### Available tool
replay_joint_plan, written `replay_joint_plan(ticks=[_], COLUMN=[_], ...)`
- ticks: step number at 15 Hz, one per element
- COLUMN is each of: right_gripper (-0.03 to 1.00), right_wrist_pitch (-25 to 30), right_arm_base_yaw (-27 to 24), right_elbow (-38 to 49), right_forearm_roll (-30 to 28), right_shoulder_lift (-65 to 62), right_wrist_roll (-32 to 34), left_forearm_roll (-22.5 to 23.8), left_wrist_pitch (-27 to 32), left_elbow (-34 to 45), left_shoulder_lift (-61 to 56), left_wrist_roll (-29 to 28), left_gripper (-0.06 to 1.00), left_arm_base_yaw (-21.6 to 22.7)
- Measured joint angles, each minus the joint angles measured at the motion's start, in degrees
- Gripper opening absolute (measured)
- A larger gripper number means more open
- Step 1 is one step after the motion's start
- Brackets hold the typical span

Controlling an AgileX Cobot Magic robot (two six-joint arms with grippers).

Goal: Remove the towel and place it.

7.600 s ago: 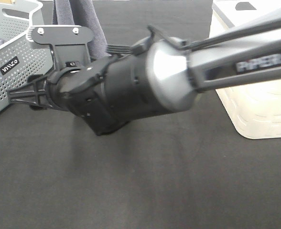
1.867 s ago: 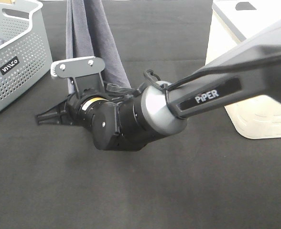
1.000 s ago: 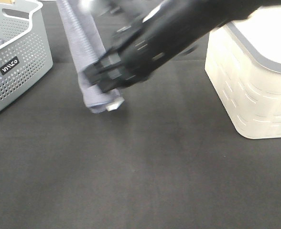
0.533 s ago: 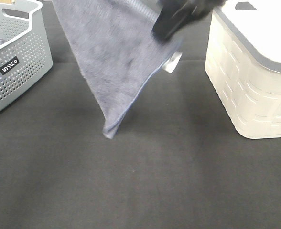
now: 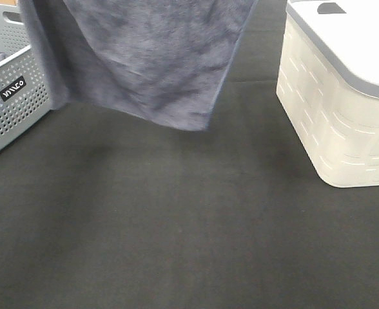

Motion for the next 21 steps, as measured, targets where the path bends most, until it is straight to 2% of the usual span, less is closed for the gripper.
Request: replay_joint_plan(ticks=[2,4,7,9,10,12,13,15,17,19,21], right_gripper=[0.02,0.02,0.02,0.02,0.02,0.02,0.02,0.02,0.02,0.02,0.02], right_wrist_pitch=[-4.6,-9.2,-15.2,-22.6,-26.9,-35.2,-39.5,-48.6,-52.3,-54.7,-57.8], right_arm_base_yaw=[0.0,0.0,0.1,0.1,0.0,-2.5,-4.4,-8.0,-9.2,-9.2,-9.2], right_elbow=[0.0,0.0,0.0,0.0,0.0,0.0,0.0,0.0,0.4,6.0,17.1], right_forearm_roll=[-4.7,-9.3,-18.2,-27.5,-31.6,-35.4,-35.9,-36.6,-37.5,-37.6,-37.3], right_shoulder_lift=[0.5,2.5,6.9,9.8,11.0,13.8,15.1,17.7,19.0,18.7,15.6], right_wrist_roll=[0.6,3.1,11.6,20.8,23.7,27.6,28.8,29.6,29.9,30.1,30.4], left_forearm_roll=[6.0,15.0,34.2,49.7,54.1,56.3,56.8,57.1,57.1,57.1,57.1], left_wrist_pitch=[-3.0,-4.5,-5.0,-4.0,-2.8,-0.8,-1.3,-5.6,-11.5,-11.2,-10.0], left_elbow=[4.1,4.6,4.6,4.2,2.7,-3.1,-7.6,-17.2,-23.2,-19.0,-10.5], left_shoulder_lift=[0.5,2.9,7.6,11.4,13.8,19.2,22.2,27.8,32.4,33.1,31.2], left_wrist_roll=[-12.3,-24.2,-42.6,-55.9,-60.4,-61.3,-59.3,-55.0,-53.4,-51.8,-51.3], left_gripper=[0.00,0.00,0.00,0.00,0.00,0.00,0.00,0.00,0.00,0.00,0.00], left_arm_base_yaw=[0.0,0.0,0.0,0.0,0.0,0.5,1.1,3.4,6.1,6.4,5.4])
